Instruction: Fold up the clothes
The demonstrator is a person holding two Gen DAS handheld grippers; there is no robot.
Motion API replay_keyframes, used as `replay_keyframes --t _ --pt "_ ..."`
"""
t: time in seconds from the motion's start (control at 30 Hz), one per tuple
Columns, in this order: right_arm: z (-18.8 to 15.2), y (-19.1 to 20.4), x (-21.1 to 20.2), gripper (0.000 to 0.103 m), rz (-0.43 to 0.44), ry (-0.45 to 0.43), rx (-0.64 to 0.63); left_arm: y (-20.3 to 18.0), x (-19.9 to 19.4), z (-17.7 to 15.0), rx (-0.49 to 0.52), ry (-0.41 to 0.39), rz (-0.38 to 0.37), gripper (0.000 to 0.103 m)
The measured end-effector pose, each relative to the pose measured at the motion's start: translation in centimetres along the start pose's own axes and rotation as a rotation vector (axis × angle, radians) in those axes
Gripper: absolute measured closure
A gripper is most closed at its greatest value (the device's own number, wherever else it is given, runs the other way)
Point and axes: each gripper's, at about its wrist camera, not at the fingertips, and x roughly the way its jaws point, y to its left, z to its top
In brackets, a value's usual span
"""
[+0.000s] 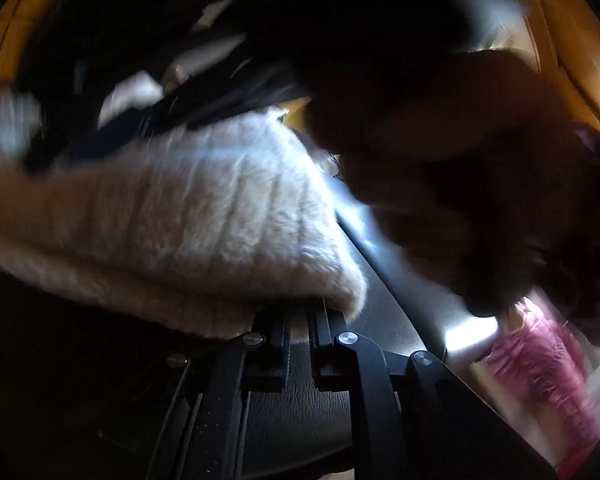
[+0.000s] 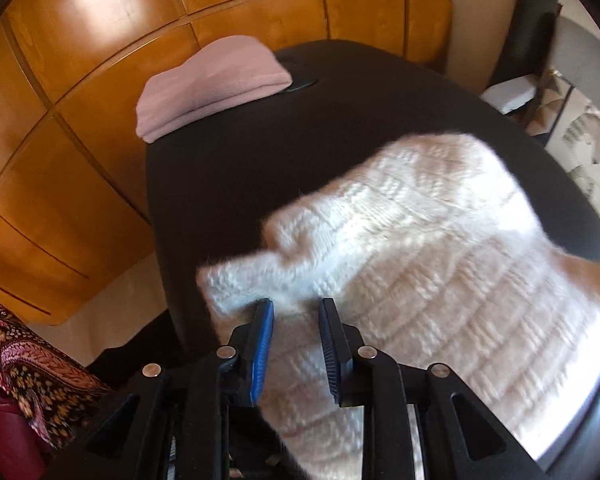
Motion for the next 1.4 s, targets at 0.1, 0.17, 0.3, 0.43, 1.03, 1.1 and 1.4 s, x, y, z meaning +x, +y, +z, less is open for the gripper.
replay_keyframes --t 0.1,0.17,0.3,0.43,1.03,1.1,1.4 --pt "0.3 -0.4 0.4 0.080 0.057 -0.023 0.056 0.2 -1.3 0.7 0.017 -0.055 0.019 0.095" --pt "0.1 -1.1 -0.7 0.080 0.095 -0.072 0.117 0.7 -1.8 1.6 0.015 -0.062 0.024 0.095" --pt "-3.0 -3.1 -7.1 0.077 0.075 -0.303 0.294 2.3 -4.6 3.4 -0.042 -0.174 0.066 0.094" --pt "-8.7 -3.9 -12.2 0.075 0.023 -0.446 0.395 3.5 -6.4 5.0 -0.055 -0.176 0.025 0.092" --pt "-18.9 3.9 -7.2 0.073 -0.364 -0.375 0.352 8.6 -9.7 8.4 -0.031 -0.162 0.314 0.048" --pt "-18.8 4.2 -6.6 0.073 -0.387 -0.399 0.351 8.9 -8.9 8.7 -0.024 -0.119 0.320 0.048" --pt "-16.6 4.1 -3.4 0.073 -0.561 -0.383 0.297 9.7 -4.2 8.7 -0.066 0.081 0.327 0.042"
